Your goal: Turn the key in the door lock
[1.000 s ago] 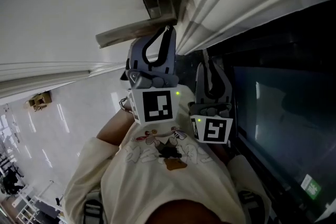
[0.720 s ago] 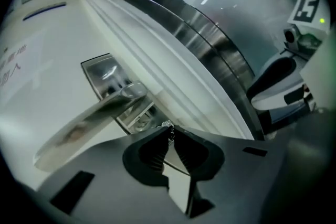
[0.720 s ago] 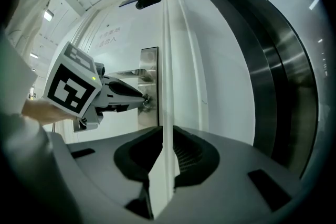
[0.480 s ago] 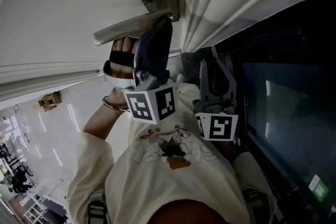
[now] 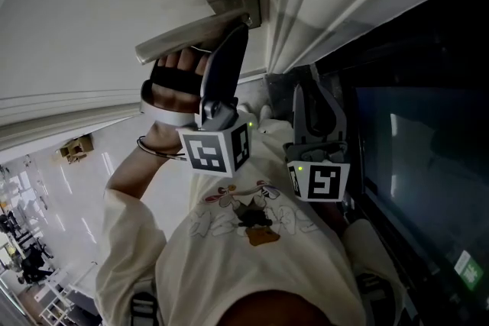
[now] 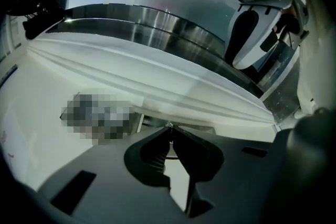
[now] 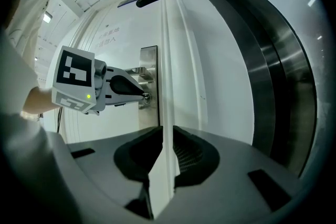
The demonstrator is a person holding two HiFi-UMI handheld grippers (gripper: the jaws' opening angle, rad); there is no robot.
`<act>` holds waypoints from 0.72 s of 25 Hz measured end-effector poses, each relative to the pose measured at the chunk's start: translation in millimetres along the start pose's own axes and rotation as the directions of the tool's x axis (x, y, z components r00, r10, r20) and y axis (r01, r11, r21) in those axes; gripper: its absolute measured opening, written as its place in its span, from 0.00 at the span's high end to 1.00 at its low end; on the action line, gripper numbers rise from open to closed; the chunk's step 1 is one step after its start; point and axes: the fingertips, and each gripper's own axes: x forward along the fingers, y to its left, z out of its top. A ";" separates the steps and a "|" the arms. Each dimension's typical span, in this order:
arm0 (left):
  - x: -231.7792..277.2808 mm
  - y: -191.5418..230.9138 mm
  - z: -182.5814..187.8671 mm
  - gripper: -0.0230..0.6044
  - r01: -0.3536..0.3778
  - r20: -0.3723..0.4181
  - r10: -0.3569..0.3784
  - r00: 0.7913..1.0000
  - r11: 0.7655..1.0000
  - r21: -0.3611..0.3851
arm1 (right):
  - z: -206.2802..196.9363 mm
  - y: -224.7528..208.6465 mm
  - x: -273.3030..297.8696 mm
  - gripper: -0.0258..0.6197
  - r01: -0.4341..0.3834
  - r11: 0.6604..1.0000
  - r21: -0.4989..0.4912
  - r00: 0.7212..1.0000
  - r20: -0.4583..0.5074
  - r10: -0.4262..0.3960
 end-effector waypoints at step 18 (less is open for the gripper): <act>-2.5 -4.3 -1.4 0.92 0.011 0.066 -0.015 0.998 0.998 0.062 | 5.7 12.8 -1.0 0.86 0.033 0.999 0.000 0.999 -0.004 -0.033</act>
